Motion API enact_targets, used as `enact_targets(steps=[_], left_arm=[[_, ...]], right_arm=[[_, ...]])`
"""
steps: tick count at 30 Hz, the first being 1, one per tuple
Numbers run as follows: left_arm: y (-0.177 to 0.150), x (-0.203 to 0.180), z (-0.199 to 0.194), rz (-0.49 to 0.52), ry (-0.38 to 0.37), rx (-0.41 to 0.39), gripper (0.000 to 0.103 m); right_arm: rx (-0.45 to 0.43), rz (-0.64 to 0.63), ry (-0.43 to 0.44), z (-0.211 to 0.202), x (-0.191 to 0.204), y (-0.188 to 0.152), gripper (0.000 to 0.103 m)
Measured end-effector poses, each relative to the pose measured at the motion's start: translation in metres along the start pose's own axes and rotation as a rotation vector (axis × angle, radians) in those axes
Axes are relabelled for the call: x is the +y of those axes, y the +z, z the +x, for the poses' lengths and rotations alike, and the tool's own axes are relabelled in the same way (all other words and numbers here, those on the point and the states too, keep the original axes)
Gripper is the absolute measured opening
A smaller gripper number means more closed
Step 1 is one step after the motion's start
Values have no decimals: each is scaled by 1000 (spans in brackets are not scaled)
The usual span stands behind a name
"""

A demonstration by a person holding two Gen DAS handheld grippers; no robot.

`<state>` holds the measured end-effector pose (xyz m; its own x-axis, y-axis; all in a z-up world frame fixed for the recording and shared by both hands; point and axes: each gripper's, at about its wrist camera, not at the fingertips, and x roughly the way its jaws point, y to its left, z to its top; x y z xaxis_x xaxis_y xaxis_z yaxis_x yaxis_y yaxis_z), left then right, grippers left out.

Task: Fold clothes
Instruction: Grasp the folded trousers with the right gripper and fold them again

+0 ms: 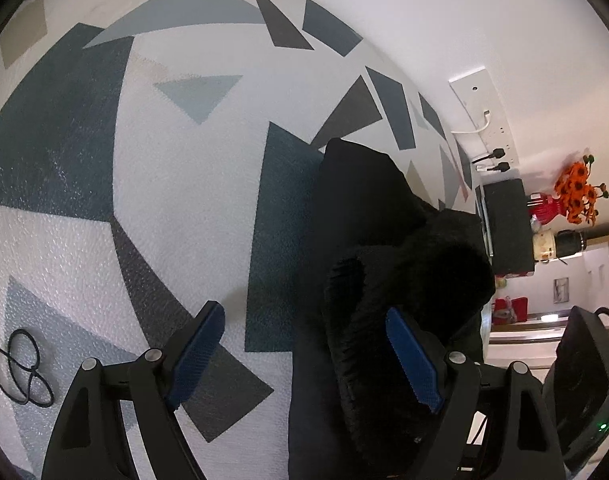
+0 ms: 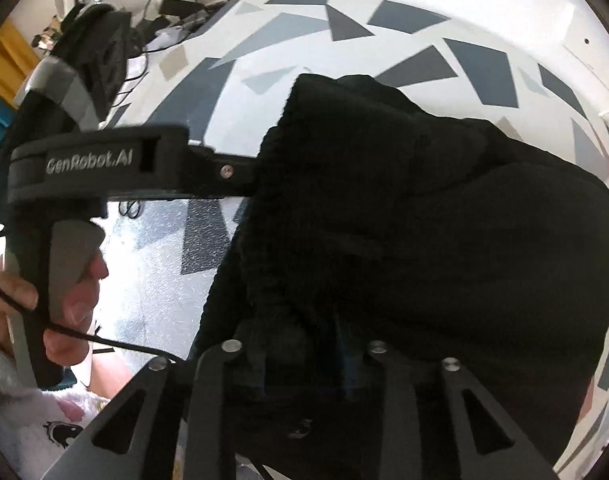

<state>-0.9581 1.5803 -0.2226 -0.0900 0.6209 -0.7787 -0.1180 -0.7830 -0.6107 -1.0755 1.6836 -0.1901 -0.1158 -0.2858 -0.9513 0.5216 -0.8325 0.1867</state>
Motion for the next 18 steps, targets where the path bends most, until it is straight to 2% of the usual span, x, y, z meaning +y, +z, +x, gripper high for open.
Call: enact_targets(steps=[4, 7, 12, 15, 18], left_arm=[[0, -1, -1, -4, 5, -1, 83], [1, 3, -3, -37, -13, -4, 83], [-2, 10, -17, -81, -12, -39, 83], [-5, 9, -29, -87, -26, -62, 83], [-5, 5, -38, -91, -71, -54, 83]], right_arm=[[-12, 27, 27, 0, -5, -1, 34], [-45, 43, 40, -5, -5, -3, 42], [-245, 38, 97, -60, -9, -16, 52], [-276, -11, 27, -79, -25, -33, 56], [-245, -46, 0, -67, -29, -57, 56]])
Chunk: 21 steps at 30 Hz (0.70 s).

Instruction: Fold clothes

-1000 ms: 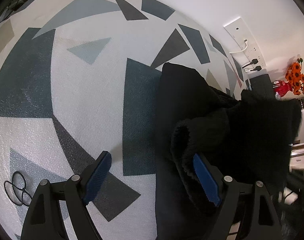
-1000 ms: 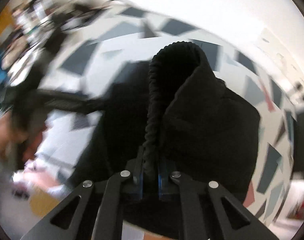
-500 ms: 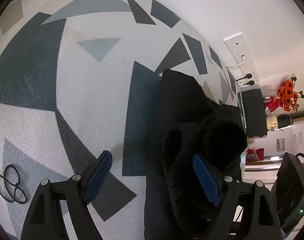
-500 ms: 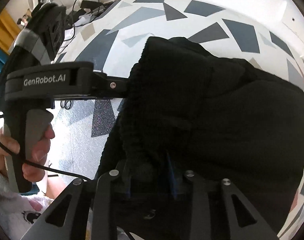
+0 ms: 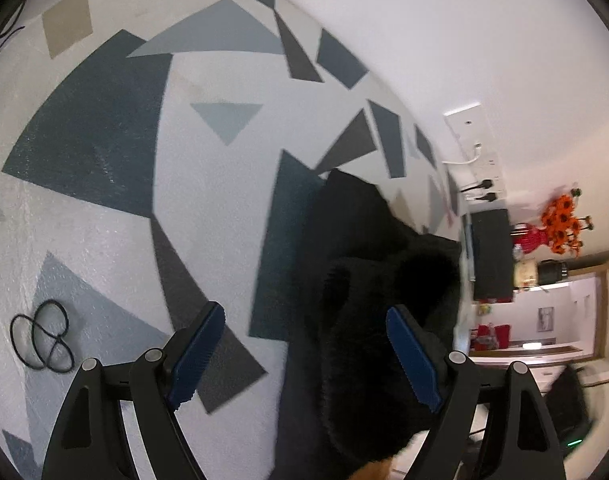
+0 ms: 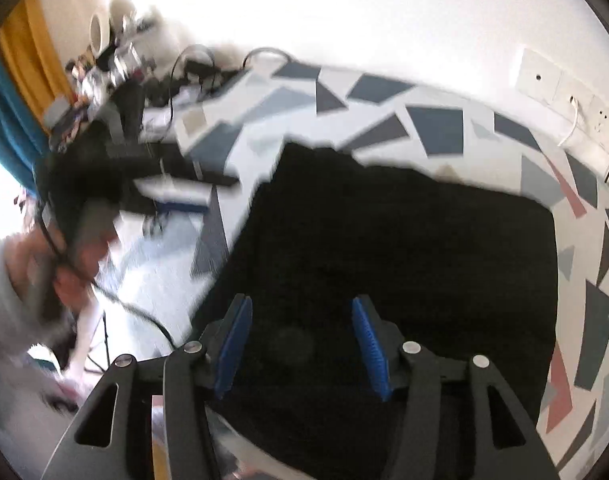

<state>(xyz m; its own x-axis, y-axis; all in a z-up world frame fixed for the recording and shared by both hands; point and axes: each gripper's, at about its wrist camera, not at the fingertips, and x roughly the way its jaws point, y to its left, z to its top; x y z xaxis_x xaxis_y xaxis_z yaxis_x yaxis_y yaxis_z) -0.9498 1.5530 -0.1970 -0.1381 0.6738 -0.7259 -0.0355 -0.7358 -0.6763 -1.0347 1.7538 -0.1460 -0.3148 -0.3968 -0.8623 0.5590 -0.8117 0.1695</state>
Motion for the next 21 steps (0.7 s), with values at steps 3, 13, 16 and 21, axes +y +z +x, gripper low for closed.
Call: enact_targets(steps=[3, 13, 16, 21], left_arm=[[-1, -8, 0, 5, -44, 25, 83], [-15, -17, 14, 11, -74, 112, 83], [-17, -17, 18, -1, -83, 126, 83], [-18, -20, 22, -2, -85, 143, 83]], right_arm=[[23, -24, 65, 4, 4, -17, 56], [-4, -330, -88, 25, 59, -42, 69], [-18, -335, -158, 31, 54, -42, 69], [27, -433, -157, 38, 66, -43, 74]])
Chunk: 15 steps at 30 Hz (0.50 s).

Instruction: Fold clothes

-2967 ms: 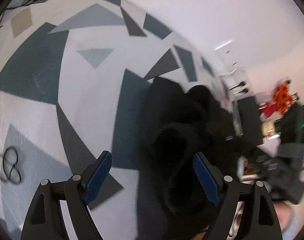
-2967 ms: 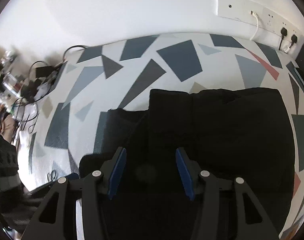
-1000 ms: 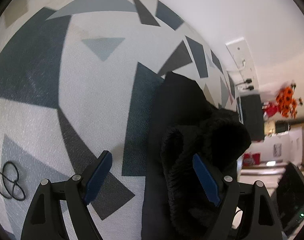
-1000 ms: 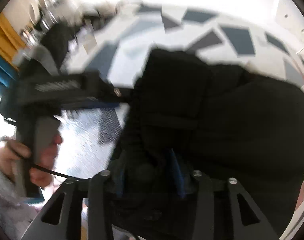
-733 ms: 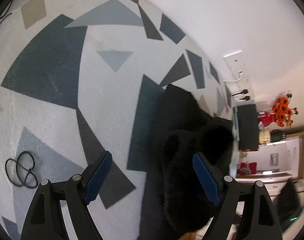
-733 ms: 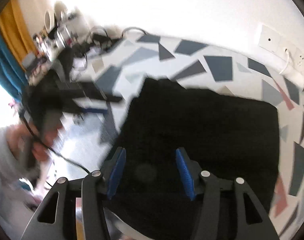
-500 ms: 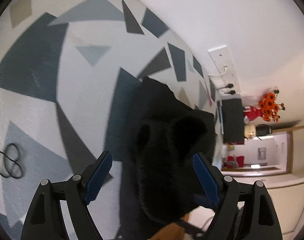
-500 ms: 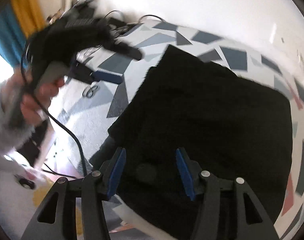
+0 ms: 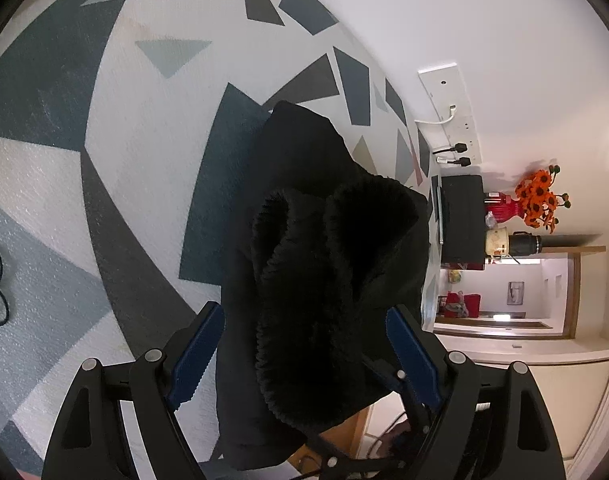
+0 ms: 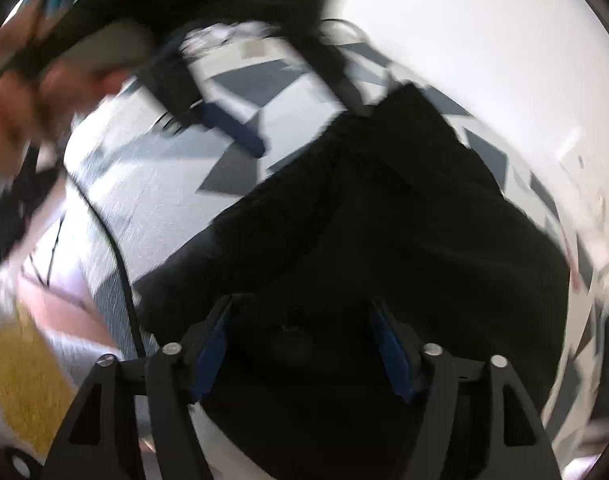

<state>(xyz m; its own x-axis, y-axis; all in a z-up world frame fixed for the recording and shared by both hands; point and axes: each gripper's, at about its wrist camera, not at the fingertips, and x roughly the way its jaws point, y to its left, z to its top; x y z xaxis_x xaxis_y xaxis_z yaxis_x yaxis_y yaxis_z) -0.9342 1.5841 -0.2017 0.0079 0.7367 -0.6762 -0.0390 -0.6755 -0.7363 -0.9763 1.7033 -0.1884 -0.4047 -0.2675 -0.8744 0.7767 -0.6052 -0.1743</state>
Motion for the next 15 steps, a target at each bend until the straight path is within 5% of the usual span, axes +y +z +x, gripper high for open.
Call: enact_targets(steps=[3, 10, 13, 15], left_arm=[[-3, -2, 0, 22, 14, 3, 83], [-3, -3, 6, 20, 23, 2, 83], [-1, -5, 8, 34, 21, 5, 83], [0, -8, 9, 55, 26, 5, 83]], right_arm=[[-7, -110, -52, -5, 8, -9, 75], [-32, 76, -51, 11, -15, -1, 74], [-58, 54, -65, 15, -6, 4, 73], [-77, 37, -64, 16, -3, 5, 59]])
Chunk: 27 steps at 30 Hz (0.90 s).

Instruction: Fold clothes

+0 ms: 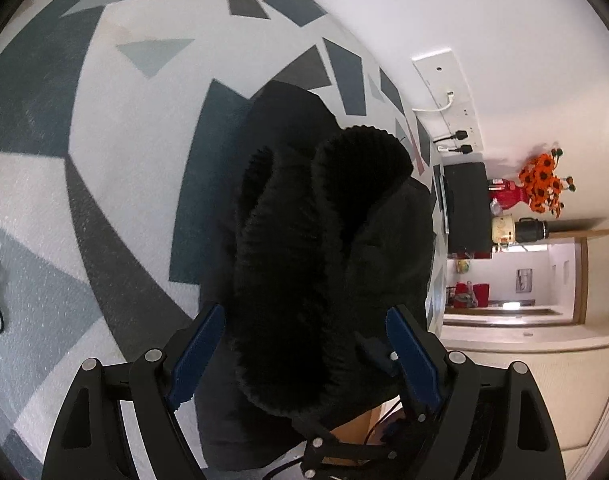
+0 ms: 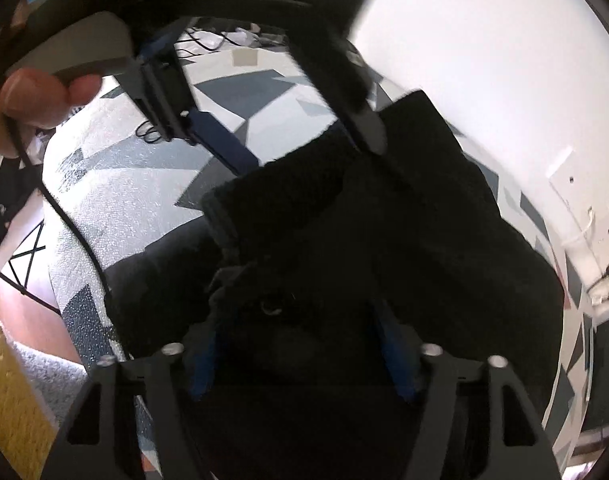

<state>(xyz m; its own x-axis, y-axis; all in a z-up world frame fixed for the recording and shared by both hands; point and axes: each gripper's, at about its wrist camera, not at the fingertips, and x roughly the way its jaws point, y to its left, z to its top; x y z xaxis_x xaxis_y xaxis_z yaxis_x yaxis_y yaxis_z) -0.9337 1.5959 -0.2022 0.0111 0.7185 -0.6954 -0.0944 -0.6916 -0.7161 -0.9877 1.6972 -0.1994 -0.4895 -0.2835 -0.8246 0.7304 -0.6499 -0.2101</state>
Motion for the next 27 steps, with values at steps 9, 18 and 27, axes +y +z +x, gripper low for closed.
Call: enact_targets(steps=[9, 18, 27], left_arm=[[24, -10, 4, -49, -132, 12, 83], [52, -49, 17, 54, -87, 26, 83], [50, -41, 10, 131, 98, -31, 83]], right_arm=[[-152, 388, 139, -41, -66, -8, 34], [-206, 398, 157, -54, -62, -2, 32], [-64, 343, 233, 16, -18, 9, 57]])
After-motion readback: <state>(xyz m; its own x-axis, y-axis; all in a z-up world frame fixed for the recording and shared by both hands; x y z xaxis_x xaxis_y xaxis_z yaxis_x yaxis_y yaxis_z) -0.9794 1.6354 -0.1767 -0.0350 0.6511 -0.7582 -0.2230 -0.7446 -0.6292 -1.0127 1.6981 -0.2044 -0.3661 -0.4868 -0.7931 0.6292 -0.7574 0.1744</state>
